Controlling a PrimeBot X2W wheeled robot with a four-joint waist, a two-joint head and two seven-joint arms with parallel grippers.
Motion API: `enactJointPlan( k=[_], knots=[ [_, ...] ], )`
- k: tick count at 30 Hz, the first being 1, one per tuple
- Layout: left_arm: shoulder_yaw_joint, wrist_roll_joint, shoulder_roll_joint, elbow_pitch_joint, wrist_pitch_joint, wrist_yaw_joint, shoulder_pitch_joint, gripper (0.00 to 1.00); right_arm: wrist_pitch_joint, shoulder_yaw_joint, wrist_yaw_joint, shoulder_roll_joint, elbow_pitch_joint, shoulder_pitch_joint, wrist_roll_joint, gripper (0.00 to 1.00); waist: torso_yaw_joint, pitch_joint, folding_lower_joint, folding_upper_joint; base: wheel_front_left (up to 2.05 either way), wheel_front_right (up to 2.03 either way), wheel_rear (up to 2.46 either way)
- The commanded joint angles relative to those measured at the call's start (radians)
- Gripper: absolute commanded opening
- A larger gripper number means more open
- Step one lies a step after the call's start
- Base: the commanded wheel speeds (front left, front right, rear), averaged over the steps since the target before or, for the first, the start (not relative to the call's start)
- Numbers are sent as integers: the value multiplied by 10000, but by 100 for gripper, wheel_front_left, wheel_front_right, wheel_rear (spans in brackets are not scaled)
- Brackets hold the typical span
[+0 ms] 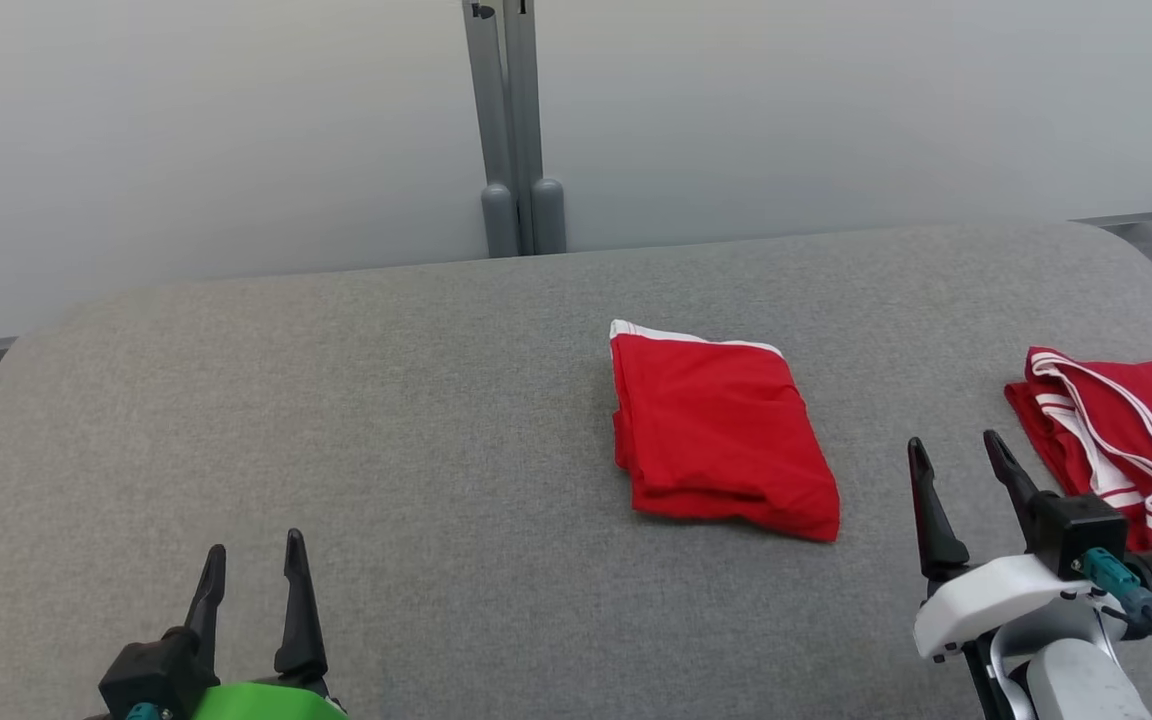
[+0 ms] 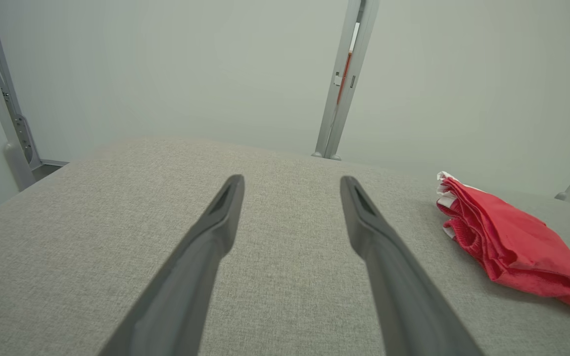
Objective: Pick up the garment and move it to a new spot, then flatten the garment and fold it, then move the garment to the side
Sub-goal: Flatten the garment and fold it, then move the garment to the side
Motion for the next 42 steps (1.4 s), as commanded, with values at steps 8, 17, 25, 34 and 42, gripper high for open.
enactJointPlan(
  k=[8,17,25,34,42],
  knots=[
    [163,140,29,230,-9,-141,99,100,-21,333,-17,-39,67,452,-155,100,-381,-234,0,-1,0,0,0],
    [180,189,29,479,-9,-296,-22,100,-21,385,-17,53,320,503,-88,100,-402,-239,0,-1,0,0,0],
    [209,144,29,517,-9,-334,-13,100,-22,300,-17,74,330,476,-118,100,-365,-210,0,-1,0,0,0],
    [79,91,29,488,-9,-375,-105,100,-22,66,-17,104,270,533,-184,100,-52,-125,0,-1,0,0,0],
    [-214,-87,31,182,-7,-414,-33,100,677,-101,-17,-181,501,-508,60,100,751,210,0,-1,0,0,0]
  ],
)
